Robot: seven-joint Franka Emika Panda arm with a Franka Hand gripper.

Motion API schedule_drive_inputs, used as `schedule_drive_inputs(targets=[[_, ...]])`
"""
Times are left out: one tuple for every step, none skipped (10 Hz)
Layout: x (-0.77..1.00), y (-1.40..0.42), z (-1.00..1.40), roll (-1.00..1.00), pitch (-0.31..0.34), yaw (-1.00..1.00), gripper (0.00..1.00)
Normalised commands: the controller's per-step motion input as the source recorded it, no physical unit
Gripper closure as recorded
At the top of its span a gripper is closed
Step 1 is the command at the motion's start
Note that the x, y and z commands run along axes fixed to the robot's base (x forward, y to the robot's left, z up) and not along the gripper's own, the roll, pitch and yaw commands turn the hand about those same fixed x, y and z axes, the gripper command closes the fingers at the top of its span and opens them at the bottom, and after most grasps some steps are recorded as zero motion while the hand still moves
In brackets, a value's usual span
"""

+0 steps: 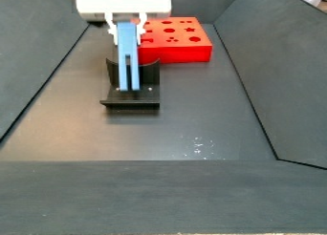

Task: Pick up the double-square object. Move up. Place the double-square object on the fixture. Regrasp the double-square object. Move to above the board. Insert the double-square object.
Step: Move to above the board.

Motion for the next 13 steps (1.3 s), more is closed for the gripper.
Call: schedule_drive_inputs(targets=[[0.01, 0.04, 1.00, -0.18, -0.260, -0.14, 1.00], [0.00, 0.04, 1.00, -0.15, -0.226, -0.18, 1.00], [0.00, 0.04, 1.00, -0.13, -0.149, -0.21, 1.00], [-0.01, 0.04, 1.00, -0.11, -0.076, -0.22, 1.00], [-0.02, 0.04, 1.00, -0.11, -0.027, -0.21, 1.00], [-0.03, 0.05, 1.00, -0.11, 0.019, -0.19, 1.00], [-0.04, 0.04, 1.00, -0.10, 0.074, -0.15, 1.00], [-0.04, 0.04, 1.00, -0.09, 0.106, -0.11, 1.00], [-0.04, 0.03, 0.88, -0.08, 0.131, -0.08, 1.00], [-0.03, 0.02, 0.63, -0.06, 0.154, -0.03, 1.00], [-0.02, 0.01, 0.44, -0.05, 0.157, 0.00, 1.00], [0.00, 0.00, 0.20, -0.04, 0.168, 0.04, 1.00], [-0.67, -1.00, 0.26, -1.00, 0.117, -0.15, 1.00]])
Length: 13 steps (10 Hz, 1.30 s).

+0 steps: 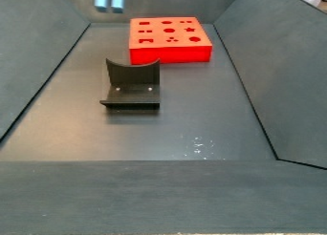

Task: Pick up the double-square object. Move up. Place the double-square object on the fixture. Regrasp the double-square object. Move to above the board. Insert the double-square object.
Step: Move to above the board, then insert the double-square object.

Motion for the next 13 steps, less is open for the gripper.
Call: schedule_drive_inputs(targets=[[-0.67, -1.00, 0.27, -1.00, 0.110, -0.15, 1.00], [-0.71, -1.00, 0.29, -1.00, 0.098, -0.14, 1.00], [-0.72, -1.00, 0.27, -1.00, 0.096, -0.13, 1.00], [-0.73, -1.00, 0.27, -1.00, 0.104, -0.13, 1.00], [-0.74, -1.00, 0.27, -1.00, 0.113, -0.11, 1.00], [-0.74, -1.00, 0.26, -1.00, 0.114, -0.11, 1.00], [-0.63, -0.76, 0.22, -1.00, 0.100, -0.09, 1.00], [-0.48, -0.55, 0.16, -1.00, 0.094, -0.09, 1.00], [-0.24, -0.24, 0.06, -0.92, 0.078, -0.06, 1.00], [-0.15, -0.13, 0.04, -0.70, 0.054, -0.04, 1.00], [-0.08, -0.04, 0.02, -0.41, 0.014, -0.02, 1.00], [-0.05, -0.02, 0.01, -0.24, 0.001, -0.01, 1.00], [0.02, -0.01, 0.00, 0.00, 0.000, 0.00, 1.00]])
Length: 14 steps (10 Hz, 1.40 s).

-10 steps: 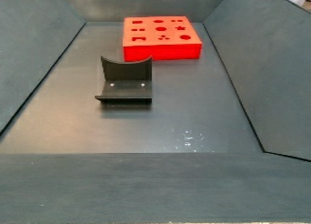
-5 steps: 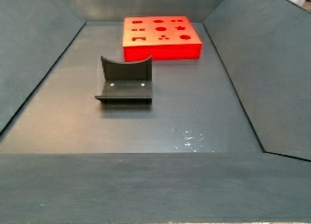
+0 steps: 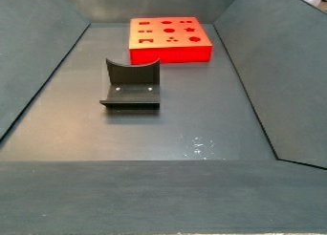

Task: Pick up the double-square object. Move up. Place the double-square object on the fixture. Regrasp the double-square object. Move to above the board. Insert the double-square object.
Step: Insert the double-square object.

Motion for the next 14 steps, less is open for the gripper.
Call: schedule_drive_inputs(targets=[[0.37, -0.03, -0.22, -0.10, 0.000, 0.00, 1.00], [0.66, -0.10, -0.18, -0.17, -0.031, 0.00, 1.00], [0.94, -0.18, 0.00, -0.16, 0.000, 0.03, 1.00], [0.95, -0.22, -0.07, -0.08, 0.000, 0.08, 1.00], [0.73, -0.17, -0.29, -0.07, -0.093, 0.27, 1.00], [0.50, -0.03, -0.48, -0.13, -0.170, 0.48, 1.00], [0.41, 0.00, -0.55, -0.18, -0.191, 0.55, 1.00], [0.33, 0.00, -0.54, -0.18, -0.194, 0.63, 1.00], [0.04, 0.03, -0.79, -0.06, -0.204, 0.25, 1.00], [0.00, 0.00, -0.92, 0.00, -0.171, 0.00, 1.00], [0.00, 0.00, -0.93, 0.00, -0.094, 0.00, 1.00], [0.08, 0.00, -0.75, -0.08, -0.080, -0.06, 1.00], [0.25, 0.00, -0.62, -0.18, -0.121, -0.09, 1.00], [0.39, 0.06, -0.54, -0.21, -0.129, 0.00, 1.00]])
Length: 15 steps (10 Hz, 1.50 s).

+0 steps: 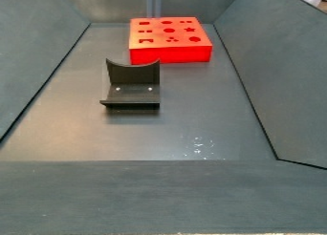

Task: Pick up the double-square object. Move up. Place the double-square object on the fixture. Regrasp the double-square object. Move to above the board. Insert the double-square object.
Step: Insert the double-square object.

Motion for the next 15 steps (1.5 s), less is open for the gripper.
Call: schedule_drive_inputs(targets=[[0.59, 0.08, -0.32, -0.16, 0.000, 0.00, 1.00], [0.49, 0.08, -0.13, -0.04, 0.067, 0.11, 1.00], [0.25, 0.00, -0.05, 0.00, 0.086, 0.25, 1.00], [0.11, 0.00, -0.04, 0.01, 0.060, 0.22, 1.00], [0.00, 0.00, -0.11, 0.05, 0.019, 0.11, 1.00], [-0.06, 0.00, -0.20, 0.14, 0.024, 0.07, 1.00], [-0.12, 0.00, -0.18, 0.17, 0.044, 0.06, 1.00], [0.00, 0.00, -0.17, 0.20, 0.090, 0.00, 1.00], [0.00, 0.00, -0.17, 0.20, 0.119, 0.00, 1.00], [0.01, -0.02, -0.16, 0.11, 0.080, 0.00, 1.00], [0.07, -0.05, -0.17, 0.05, 0.050, 0.00, 1.00], [0.07, -0.06, -0.22, 0.05, 0.036, 0.00, 1.00], [0.06, -0.07, -0.33, 0.08, 0.031, 0.00, 1.00], [0.05, -0.10, -0.38, 0.13, 0.034, 0.00, 1.00], [0.06, -0.11, -0.37, 0.13, 0.027, 0.00, 1.00]])
